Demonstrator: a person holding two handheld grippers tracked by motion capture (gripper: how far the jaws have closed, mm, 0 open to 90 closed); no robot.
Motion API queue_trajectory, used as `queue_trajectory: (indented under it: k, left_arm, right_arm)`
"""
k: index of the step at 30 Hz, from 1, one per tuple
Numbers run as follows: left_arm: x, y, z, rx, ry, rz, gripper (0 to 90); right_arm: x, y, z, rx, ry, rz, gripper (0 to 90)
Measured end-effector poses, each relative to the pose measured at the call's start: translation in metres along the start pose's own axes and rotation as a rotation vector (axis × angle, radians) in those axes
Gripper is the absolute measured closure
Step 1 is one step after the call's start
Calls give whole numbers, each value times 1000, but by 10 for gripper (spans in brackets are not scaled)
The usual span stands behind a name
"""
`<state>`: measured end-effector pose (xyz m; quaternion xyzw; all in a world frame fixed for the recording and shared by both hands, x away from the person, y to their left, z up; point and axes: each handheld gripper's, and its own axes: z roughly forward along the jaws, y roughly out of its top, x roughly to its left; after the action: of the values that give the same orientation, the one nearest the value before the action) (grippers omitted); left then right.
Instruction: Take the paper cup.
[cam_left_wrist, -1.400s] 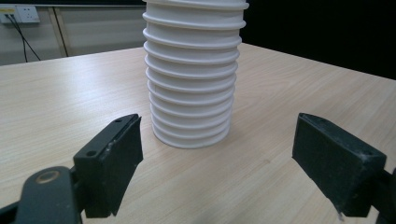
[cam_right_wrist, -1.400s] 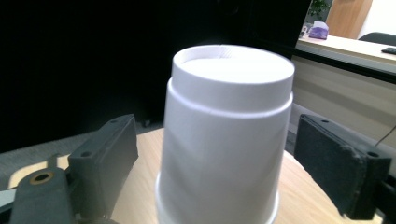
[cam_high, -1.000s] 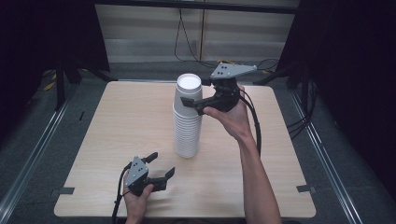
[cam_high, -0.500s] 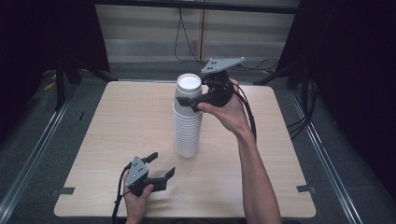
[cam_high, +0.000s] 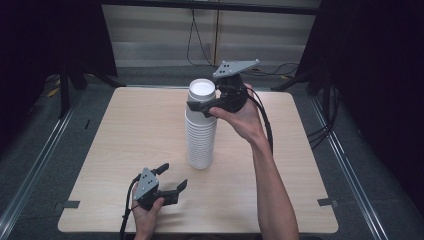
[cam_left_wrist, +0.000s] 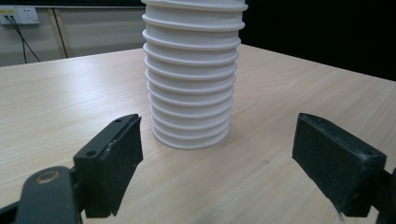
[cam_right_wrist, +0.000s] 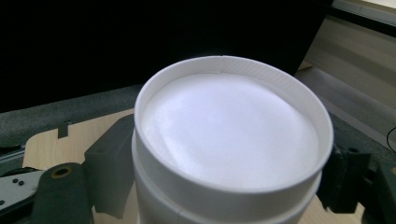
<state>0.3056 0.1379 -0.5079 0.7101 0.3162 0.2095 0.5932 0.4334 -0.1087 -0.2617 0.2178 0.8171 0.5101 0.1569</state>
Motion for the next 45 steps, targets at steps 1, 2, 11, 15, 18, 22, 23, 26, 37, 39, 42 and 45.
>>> queue_trajectory:
  k: [1, 2, 11, 15, 18, 22, 23, 26, 37, 39, 42, 45]
  left_arm:
    - [0, 0, 0, 0, 0, 0, 159]
    - [0, 0, 0, -1, 0, -1, 158]
    - [0, 0, 0, 0, -3, 1, 158]
    - [0, 0, 0, 2, -4, 0, 158]
    - [0, 0, 0, 2, -1, 0, 158]
    - [0, 0, 0, 2, -1, 0, 158]
    - [0, 0, 0, 2, -2, 1, 158]
    - [0, 0, 0, 2, -1, 1, 158]
    - [0, 0, 0, 2, -2, 0, 158]
    - [0, 0, 0, 2, -1, 0, 158]
    - [0, 0, 0, 1, -1, 0, 158]
    - [0, 0, 0, 1, -1, 0, 158]
  right_arm:
    - [0, 0, 0, 1, 1, 0, 209]
    - [0, 0, 0, 1, 0, -2, 209]
    - [0, 1, -1, -3, -2, -3, 211]
    - [0, 4, -3, -17, -8, -3, 211]
    - [1, 5, -4, -24, -10, -1, 211]
    - [0, 6, -5, -34, -6, 4, 211]
    - [0, 6, -5, -36, -6, 4, 211]
    - [0, 7, -8, -58, -11, 13, 212]
    - [0, 12, -13, -81, 8, 14, 211]
    - [0, 14, -14, -90, 8, 14, 212]
    - [1, 17, -15, -101, 4, 16, 212]
    - [1, 18, -17, -117, 1, 23, 212]
